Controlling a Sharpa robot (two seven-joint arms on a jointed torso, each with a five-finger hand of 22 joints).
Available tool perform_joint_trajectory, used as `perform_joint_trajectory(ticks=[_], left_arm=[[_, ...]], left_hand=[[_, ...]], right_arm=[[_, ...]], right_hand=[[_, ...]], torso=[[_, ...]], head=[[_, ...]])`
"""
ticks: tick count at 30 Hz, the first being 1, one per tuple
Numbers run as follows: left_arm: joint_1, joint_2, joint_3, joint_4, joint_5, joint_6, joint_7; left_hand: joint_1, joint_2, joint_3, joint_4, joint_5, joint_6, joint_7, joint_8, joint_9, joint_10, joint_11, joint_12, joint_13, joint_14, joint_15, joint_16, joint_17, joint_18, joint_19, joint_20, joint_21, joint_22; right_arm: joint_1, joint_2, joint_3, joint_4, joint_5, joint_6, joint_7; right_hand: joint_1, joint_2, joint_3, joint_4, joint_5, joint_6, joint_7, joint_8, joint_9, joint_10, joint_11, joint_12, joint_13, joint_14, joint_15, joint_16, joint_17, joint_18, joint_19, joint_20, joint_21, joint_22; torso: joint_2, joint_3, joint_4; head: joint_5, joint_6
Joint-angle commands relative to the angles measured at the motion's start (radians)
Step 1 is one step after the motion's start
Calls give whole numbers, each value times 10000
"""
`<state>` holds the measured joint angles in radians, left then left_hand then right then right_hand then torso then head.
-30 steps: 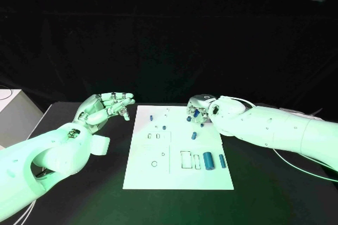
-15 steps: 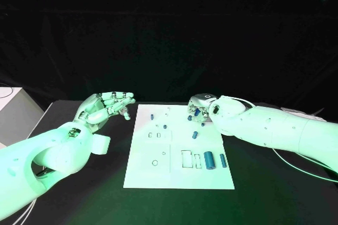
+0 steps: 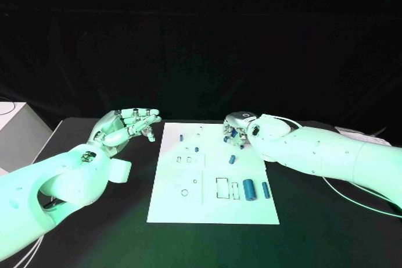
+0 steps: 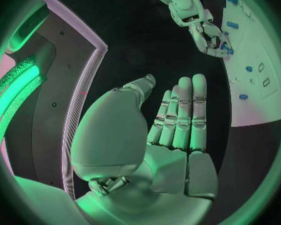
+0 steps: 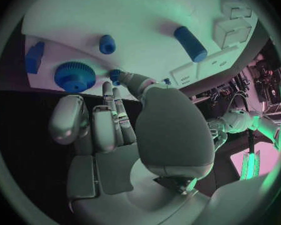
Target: Assemble the parts on the task board
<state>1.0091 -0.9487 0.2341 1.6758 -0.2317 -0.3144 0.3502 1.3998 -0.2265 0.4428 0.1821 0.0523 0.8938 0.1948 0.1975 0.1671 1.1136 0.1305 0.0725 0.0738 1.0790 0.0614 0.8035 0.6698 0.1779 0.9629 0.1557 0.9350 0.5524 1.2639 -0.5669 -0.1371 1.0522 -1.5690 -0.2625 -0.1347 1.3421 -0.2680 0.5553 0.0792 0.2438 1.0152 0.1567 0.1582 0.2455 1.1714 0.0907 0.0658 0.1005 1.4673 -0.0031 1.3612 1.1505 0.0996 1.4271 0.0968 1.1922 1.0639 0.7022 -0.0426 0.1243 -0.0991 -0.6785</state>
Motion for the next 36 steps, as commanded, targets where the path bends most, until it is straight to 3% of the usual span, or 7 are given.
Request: perform_joint_trajectory(ticks=[1,12,18,24,36], left_arm=[[3,2,12,30,-26,8,23],[4,7,13,11,-26,-3,8],[4,9,14,5,-26,-18,0],[4,10,14,-4,-26,-38,-9],[4,-3,15,-12,-26,-72,-29]], left_hand=[[49,81,-58,-11,-9,10,6,-19,14,20,17,27,15,-82,-16,32,7,60,-57,-11,43,16],[106,118,-47,-31,-9,7,9,-18,18,15,20,28,17,-105,-15,36,5,61,-72,-8,50,17],[123,134,-41,-35,-9,8,10,-17,19,15,21,29,18,-111,-15,38,4,61,-77,-7,53,18],[146,146,-35,-44,-9,8,12,-16,21,12,22,29,19,-117,-15,40,3,62,-81,-7,57,19],[178,154,-30,-60,-10,2,16,-18,22,5,24,27,19,-125,-15,43,2,62,-87,-7,62,21]], right_arm=[[-12,16,-1,-9,-22,106,91],[-22,44,-1,-34,64,212,122],[-25,78,-1,-64,137,220,189],[-34,112,-1,-96,207,252,221],[-40,123,-1,-91,160,-33,3]], right_hand=[[-5,80,18,49,52,38,35,48,20,11,24,13,16,340,67,53,-4,-68,51,8,35,13],[-12,114,43,72,66,83,31,79,49,18,20,9,24,333,67,66,-11,-68,41,11,48,30],[32,273,177,94,188,260,-2,204,156,96,-4,19,55,319,51,110,-17,-65,13,9,91,91],[87,642,383,123,275,480,-113,394,327,285,-93,31,95,310,-12,165,-21,-87,26,-34,249,307],[118,775,490,80,354,556,-123,493,433,318,-102,-1,88,305,-25,189,-29,-91,11,-51,278,352]], torso=[[3,-10,6],[21,-27,-4],[30,-31,1],[29,-30,16],[37,-35,-1]], head=[[10,-24],[-12,-55],[-17,-72],[-35,-78],[-10,-84]])
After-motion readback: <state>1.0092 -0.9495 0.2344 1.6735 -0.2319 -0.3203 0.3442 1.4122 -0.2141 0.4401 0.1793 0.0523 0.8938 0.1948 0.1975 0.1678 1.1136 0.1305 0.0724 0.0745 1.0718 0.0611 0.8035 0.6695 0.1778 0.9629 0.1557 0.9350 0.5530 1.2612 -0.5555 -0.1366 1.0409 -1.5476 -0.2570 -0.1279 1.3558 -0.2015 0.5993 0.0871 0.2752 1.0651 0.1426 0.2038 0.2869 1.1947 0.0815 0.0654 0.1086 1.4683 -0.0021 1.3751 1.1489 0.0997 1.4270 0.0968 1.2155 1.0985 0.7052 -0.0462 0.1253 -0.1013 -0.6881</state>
